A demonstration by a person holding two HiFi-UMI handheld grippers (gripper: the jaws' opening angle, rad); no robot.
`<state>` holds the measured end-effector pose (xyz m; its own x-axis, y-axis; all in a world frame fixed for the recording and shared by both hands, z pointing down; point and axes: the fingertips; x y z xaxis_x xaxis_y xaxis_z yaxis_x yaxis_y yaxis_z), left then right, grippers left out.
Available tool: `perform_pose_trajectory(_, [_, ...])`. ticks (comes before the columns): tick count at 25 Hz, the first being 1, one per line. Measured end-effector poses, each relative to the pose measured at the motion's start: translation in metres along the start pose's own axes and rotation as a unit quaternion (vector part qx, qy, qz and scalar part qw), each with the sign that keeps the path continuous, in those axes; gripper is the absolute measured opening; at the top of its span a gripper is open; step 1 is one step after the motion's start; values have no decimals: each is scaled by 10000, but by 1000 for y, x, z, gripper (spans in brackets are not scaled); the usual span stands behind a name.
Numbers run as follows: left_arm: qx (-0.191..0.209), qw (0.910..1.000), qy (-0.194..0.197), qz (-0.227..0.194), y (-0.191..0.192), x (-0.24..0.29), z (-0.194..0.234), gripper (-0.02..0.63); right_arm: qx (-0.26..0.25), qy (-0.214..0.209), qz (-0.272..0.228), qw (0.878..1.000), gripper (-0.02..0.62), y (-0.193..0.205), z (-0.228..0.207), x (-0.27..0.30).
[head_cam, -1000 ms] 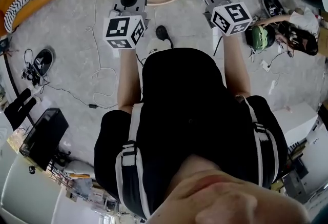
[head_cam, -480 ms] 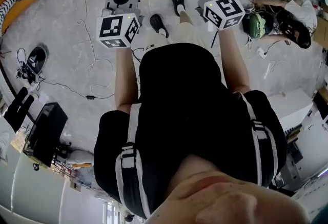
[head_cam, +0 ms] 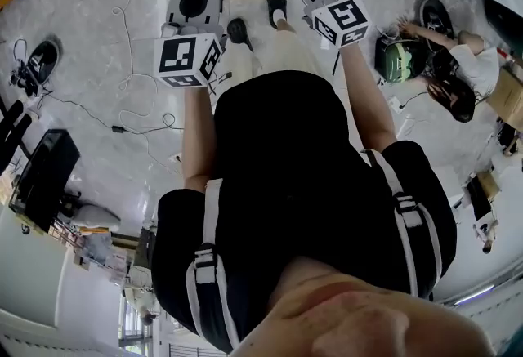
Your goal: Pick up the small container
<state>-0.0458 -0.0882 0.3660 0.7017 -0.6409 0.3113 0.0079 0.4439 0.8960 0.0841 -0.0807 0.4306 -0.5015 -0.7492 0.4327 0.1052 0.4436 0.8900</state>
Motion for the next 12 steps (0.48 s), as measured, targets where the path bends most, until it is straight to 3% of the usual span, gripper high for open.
perform_pose_trajectory(7, [-330, 9989, -323, -22, 25, 42, 3, 18, -198, -568, 588, 9965, 3, 68, -28, 64])
perform_pose_trajectory(12, [-562, 9955, -759, 8, 40, 57, 19, 19, -248, -889, 1057, 9901, 5, 119, -38, 100])
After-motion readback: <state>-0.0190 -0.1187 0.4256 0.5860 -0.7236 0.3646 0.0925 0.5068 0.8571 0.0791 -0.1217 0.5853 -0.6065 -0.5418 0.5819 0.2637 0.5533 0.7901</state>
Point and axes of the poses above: the fingertips, and each gripper's own axes: x forward along the fingers, z to its left, y out of its underside, and after that the axes turned 9 degrees about y, right-handed
